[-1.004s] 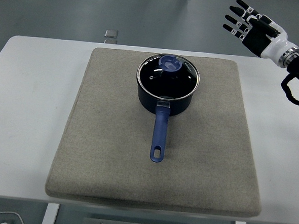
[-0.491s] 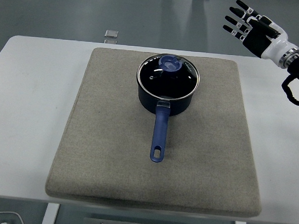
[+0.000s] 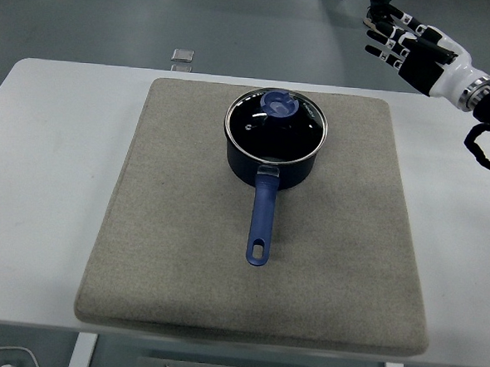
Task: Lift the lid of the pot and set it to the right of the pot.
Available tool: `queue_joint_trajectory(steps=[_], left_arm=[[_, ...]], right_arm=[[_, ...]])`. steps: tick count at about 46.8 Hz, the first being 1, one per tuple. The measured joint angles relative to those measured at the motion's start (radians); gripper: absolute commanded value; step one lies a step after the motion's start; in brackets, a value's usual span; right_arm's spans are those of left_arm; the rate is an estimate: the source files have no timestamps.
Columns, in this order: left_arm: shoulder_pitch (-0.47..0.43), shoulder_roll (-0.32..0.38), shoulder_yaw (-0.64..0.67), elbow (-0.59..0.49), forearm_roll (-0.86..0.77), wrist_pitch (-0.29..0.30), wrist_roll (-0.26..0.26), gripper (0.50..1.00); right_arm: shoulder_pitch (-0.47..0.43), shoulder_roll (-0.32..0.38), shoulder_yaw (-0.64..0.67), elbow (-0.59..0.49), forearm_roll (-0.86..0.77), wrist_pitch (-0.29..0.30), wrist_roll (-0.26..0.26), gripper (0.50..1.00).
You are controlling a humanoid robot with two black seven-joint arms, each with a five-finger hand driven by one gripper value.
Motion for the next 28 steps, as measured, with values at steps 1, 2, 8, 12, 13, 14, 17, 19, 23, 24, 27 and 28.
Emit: queue_joint_trajectory(steps=[1,2,8,12,13,14,17,19,23,24,27,28], left_arm=[[0.000,0.000,0.000,0.000,0.000,0.000,0.000,1.000],[0.000,0.000,0.000,0.001,0.000,0.000,0.000,1.000],[0.000,0.000,0.000,0.000,0.000,0.000,0.000,1.000],[0.000,0.000,0.000,-0.001,0.000,0.000,0.000,1.000],[0.000,0.000,0.000,0.000,0.000,0.000,0.000,1.000],[0.000,0.000,0.000,0.000,0.000,0.000,0.000,1.000],[0.000,0.000,0.000,0.000,0.000,0.000,0.000,1.000],[0.000,0.000,0.000,0.001,0.000,0.000,0.000,1.000],[0.000,0.000,0.000,0.000,0.000,0.000,0.000,1.000],[0.000,0.000,0.000,0.000,0.000,0.000,0.000,1.000],[0.000,0.000,0.000,0.001,0.000,0.000,0.000,1.000],[0.000,0.000,0.000,0.000,0.000,0.000,0.000,1.000]], right_arm=[[0.002,0.000,0.000,0.000,-0.007,0.000,0.000,0.930],[0.005,0.000,0.000,0.000,-0.013,0.000,0.000,0.930],[0.033,0.007,-0.001,0.004,-0.072,-0.009,0.000,0.930],[0.065,0.010,-0.005,0.023,-0.122,-0.015,0.000,0.930],[0.072,0.010,-0.008,0.029,-0.133,-0.015,0.000,0.930],[0.080,0.010,-0.010,0.037,-0.148,-0.016,0.000,0.928],[0.107,0.008,-0.014,0.062,-0.209,-0.016,0.000,0.928],[0.122,0.008,-0.016,0.077,-0.260,-0.017,0.000,0.928],[0.145,0.008,-0.029,0.101,-0.362,-0.020,0.000,0.928],[0.153,0.008,-0.036,0.107,-0.387,-0.023,0.000,0.928],[0.170,0.007,-0.059,0.120,-0.436,-0.024,0.000,0.928],[0.178,0.006,-0.072,0.126,-0.454,-0.025,0.000,0.928]])
